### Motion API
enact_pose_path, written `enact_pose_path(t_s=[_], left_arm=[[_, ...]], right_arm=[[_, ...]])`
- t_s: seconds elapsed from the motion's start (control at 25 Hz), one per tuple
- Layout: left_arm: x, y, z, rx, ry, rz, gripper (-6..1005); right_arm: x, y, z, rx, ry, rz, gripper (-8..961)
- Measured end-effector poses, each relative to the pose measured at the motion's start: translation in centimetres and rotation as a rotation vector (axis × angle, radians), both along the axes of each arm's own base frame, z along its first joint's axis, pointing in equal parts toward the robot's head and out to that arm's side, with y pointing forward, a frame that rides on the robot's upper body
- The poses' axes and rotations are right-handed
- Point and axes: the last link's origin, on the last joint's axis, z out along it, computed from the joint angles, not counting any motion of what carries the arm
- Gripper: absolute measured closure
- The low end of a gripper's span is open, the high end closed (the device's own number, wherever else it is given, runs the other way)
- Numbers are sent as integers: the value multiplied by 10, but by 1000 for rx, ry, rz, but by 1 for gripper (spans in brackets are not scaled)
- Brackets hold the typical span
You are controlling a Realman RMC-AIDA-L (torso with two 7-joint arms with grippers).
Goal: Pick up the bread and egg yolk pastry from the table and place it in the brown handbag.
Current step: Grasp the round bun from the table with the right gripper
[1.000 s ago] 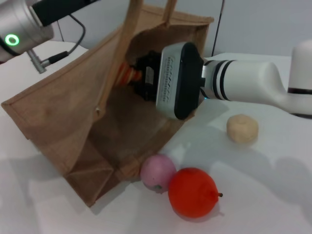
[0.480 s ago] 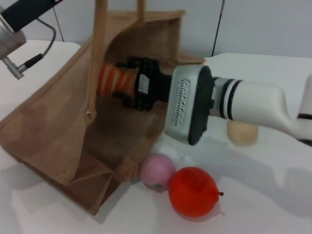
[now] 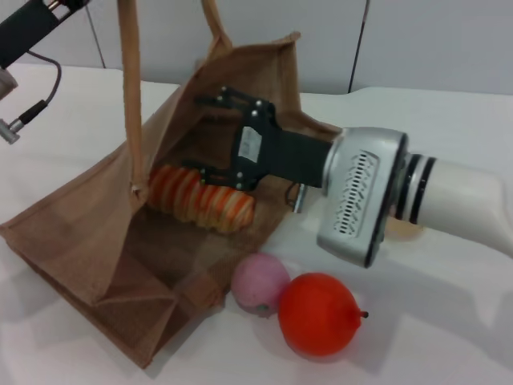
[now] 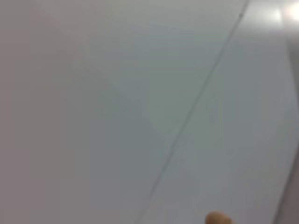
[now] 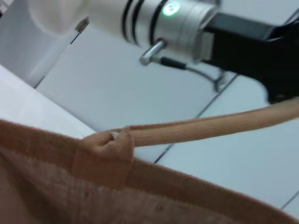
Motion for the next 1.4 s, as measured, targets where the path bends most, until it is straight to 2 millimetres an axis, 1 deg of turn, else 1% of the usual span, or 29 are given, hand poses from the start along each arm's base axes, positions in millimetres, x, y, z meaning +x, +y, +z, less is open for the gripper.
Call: enact_pose_path(t_s=[0.08,0.12,0.16,0.24,0.32,0.4,0.48,0.64,0.76,0.84,0.96,1.08,1.24,1.4], left_arm=[[-6,-1,1,19,1,30,883],[-14,-2,2,43,-1,66,883],[-14,-2,2,43,-1,66,883],[-23,-5,4,67,-4,100,883],[-33,-9,7,96,-9,138,883],[-44,-15,11,128,-16,178,883],[-49,-17,13,139,-18,193,883],[-61,-22,16,169,-17,242,883],[-65,-22,16,180,-10,265,883],[-66,-21,15,183,-6,272,883],[-65,-20,12,182,0,277,883],[-66,-19,10,184,7,287,883],[-66,-17,9,184,11,295,883],[-66,-16,8,184,12,301,883]], right_arm=[[5,-2,6,5,40,-12,126],[6,-2,8,7,56,-16,126],[10,-4,12,10,78,-25,126],[16,-5,20,8,120,-46,127],[23,-4,31,-5,171,-81,127],[30,-2,45,-41,226,-132,128],[37,3,59,-95,267,-198,129],[51,7,81,-234,301,-312,130],[64,8,101,-354,321,-387,130],[74,6,119,-432,326,-429,131],[84,-2,137,-526,330,-467,132],[93,-11,149,-550,311,-506,133],[98,-22,164,-544,280,-527,137],[104,-26,170,-555,287,-550,138]])
